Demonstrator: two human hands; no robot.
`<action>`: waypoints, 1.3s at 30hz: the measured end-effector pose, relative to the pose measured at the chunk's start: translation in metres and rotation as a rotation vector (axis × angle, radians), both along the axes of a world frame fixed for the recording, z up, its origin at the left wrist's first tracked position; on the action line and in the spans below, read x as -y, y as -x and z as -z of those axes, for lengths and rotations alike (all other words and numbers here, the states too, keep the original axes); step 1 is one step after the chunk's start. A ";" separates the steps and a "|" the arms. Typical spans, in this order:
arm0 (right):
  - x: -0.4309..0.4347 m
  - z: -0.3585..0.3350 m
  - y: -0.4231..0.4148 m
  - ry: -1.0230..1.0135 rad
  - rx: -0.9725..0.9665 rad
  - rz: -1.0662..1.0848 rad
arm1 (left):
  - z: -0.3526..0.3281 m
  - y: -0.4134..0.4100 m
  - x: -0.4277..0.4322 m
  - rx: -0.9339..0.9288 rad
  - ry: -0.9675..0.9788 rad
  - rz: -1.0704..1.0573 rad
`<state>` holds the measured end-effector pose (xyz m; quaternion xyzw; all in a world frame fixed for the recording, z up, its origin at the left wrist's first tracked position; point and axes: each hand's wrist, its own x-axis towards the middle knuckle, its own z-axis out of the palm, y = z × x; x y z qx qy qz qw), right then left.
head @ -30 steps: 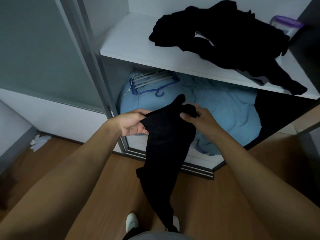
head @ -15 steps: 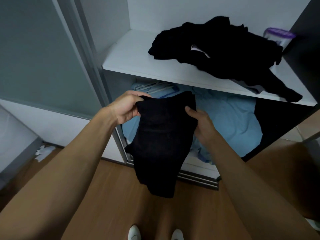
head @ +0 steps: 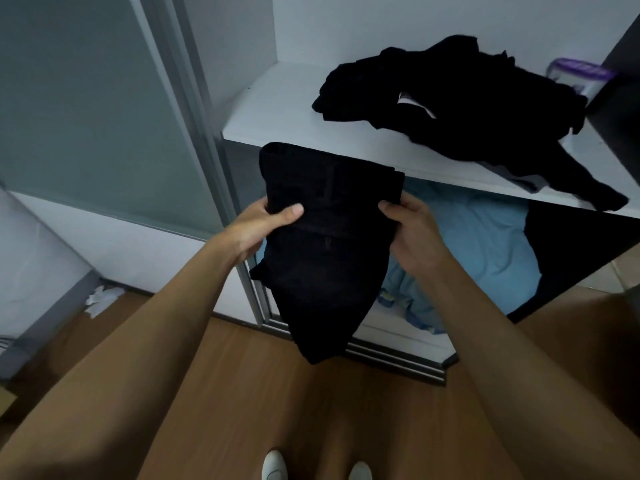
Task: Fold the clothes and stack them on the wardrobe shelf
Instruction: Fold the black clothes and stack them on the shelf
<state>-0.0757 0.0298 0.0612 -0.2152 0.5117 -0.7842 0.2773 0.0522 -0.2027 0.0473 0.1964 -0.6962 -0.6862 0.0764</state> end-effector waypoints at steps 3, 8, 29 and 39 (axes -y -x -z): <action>-0.002 -0.007 0.003 -0.089 -0.164 0.052 | 0.006 0.005 -0.013 -0.083 -0.025 -0.106; -0.023 -0.003 0.008 -0.140 -0.309 0.239 | -0.002 0.022 -0.037 -0.192 -0.090 -0.161; -0.065 0.007 -0.008 -0.336 0.460 0.278 | 0.038 0.023 -0.056 0.145 -0.034 0.220; -0.090 0.044 -0.048 -0.118 0.514 0.098 | 0.020 0.038 -0.079 0.130 -0.423 0.012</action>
